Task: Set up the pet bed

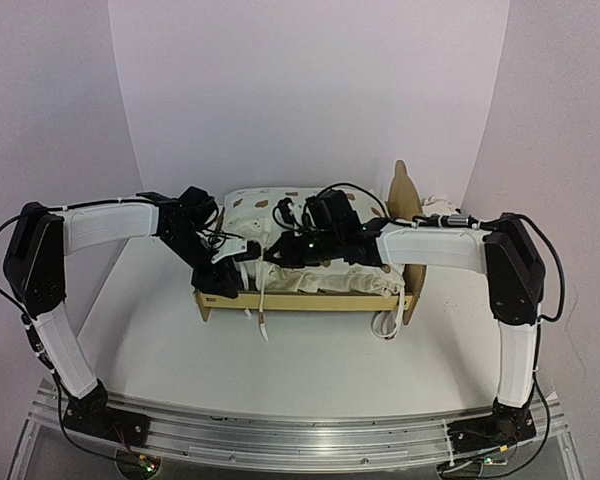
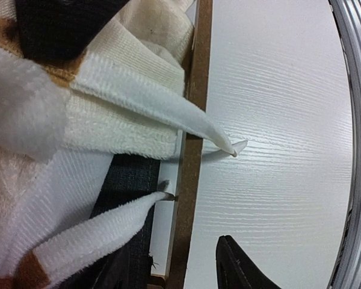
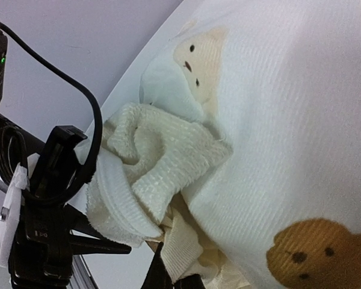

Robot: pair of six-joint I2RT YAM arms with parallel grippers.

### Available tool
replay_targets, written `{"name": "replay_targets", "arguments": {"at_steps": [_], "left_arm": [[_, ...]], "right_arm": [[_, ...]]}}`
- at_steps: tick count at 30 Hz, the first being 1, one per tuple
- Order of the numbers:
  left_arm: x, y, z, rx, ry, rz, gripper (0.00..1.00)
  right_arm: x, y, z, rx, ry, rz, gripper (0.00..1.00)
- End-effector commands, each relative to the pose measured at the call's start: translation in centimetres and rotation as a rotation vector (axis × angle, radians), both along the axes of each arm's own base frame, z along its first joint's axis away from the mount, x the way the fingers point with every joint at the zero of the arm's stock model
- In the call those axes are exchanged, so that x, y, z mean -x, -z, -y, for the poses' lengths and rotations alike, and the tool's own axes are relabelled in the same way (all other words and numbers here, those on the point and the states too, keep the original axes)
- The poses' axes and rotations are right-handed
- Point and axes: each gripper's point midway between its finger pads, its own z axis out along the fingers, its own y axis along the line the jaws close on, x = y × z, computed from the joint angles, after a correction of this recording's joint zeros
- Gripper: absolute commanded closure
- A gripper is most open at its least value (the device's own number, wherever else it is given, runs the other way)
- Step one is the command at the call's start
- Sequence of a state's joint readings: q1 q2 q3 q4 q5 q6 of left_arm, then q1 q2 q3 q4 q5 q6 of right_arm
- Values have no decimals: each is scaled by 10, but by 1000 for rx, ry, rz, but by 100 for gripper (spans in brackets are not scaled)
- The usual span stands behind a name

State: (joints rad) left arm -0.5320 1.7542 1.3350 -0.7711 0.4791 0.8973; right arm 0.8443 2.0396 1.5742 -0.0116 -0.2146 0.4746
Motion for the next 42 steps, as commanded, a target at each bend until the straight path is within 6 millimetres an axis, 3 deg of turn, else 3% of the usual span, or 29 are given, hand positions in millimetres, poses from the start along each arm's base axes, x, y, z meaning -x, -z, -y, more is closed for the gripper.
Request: {"name": "replay_targets", "arguments": {"at_steps": [1, 6, 11, 18, 25, 33, 37, 40, 42], "left_arm": [[0, -6, -9, -37, -5, 35, 51], [-3, -6, -17, -68, -28, 75, 54], [-7, 13, -34, -152, -59, 125, 53], [-17, 19, -39, -161, -85, 220, 46], [-22, 37, -39, -192, -92, 223, 54], [-17, 46, -38, -214, -51, 211, 63], [-8, 51, -36, -225, -32, 167, 83], [1, 39, -29, -200, -27, 106, 99], [5, 24, -23, -168, -34, 75, 100]], "right_arm": [[20, -10, -9, -12, -40, -6, 100], [46, 7, -18, 12, -92, -56, 100], [70, 19, -20, 54, -141, -96, 84], [96, 28, 4, 124, -157, -59, 78], [121, 52, 19, 198, -211, -20, 69], [109, 59, 0, 107, -224, 176, 67], [96, 68, -5, 97, -202, 270, 64], [86, 80, -5, 104, -162, 323, 64], [81, 87, -7, 89, -143, 350, 64]]}}
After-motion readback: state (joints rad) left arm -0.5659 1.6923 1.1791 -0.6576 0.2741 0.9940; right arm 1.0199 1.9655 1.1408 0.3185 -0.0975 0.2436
